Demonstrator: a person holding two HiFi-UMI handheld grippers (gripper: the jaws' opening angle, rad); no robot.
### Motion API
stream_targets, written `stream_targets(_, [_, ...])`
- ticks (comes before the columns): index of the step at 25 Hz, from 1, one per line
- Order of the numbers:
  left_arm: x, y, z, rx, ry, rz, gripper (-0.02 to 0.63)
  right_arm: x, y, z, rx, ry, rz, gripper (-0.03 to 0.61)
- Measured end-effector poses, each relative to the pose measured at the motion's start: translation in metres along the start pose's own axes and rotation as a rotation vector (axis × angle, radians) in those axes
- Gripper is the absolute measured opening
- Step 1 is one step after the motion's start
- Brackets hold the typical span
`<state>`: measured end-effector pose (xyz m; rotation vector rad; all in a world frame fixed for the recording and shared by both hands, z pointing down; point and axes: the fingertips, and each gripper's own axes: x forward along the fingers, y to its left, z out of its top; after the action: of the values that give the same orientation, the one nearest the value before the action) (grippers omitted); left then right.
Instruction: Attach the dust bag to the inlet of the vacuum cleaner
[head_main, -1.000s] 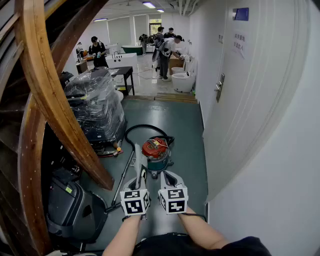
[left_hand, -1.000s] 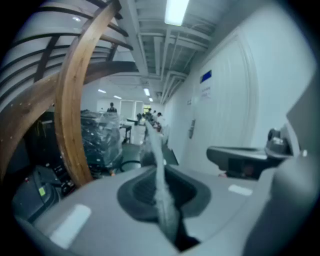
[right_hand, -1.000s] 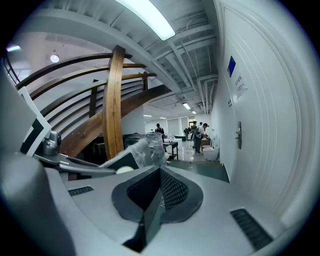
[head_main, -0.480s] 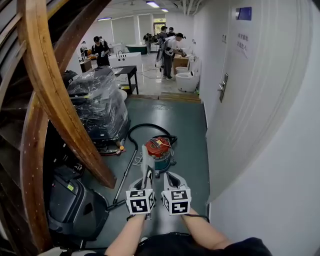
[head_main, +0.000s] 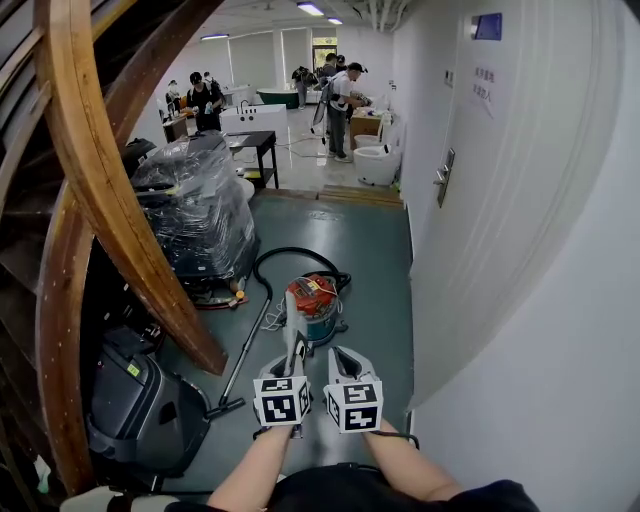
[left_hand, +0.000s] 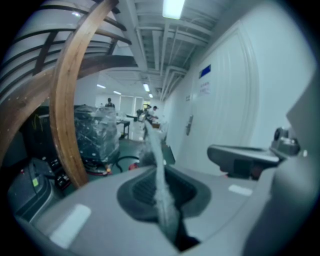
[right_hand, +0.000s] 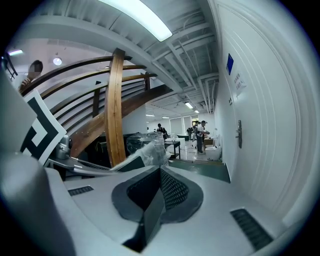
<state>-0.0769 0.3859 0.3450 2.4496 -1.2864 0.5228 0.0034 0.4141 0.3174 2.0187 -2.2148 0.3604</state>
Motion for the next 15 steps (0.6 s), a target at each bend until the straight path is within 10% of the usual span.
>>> stream_targets(15, [0.031, -0.046, 0.004, -0.032, -0.002, -0.003, 0.023, -0.011, -0.050, -0.006, -0.013, 0.009, 0.030, -0.002])
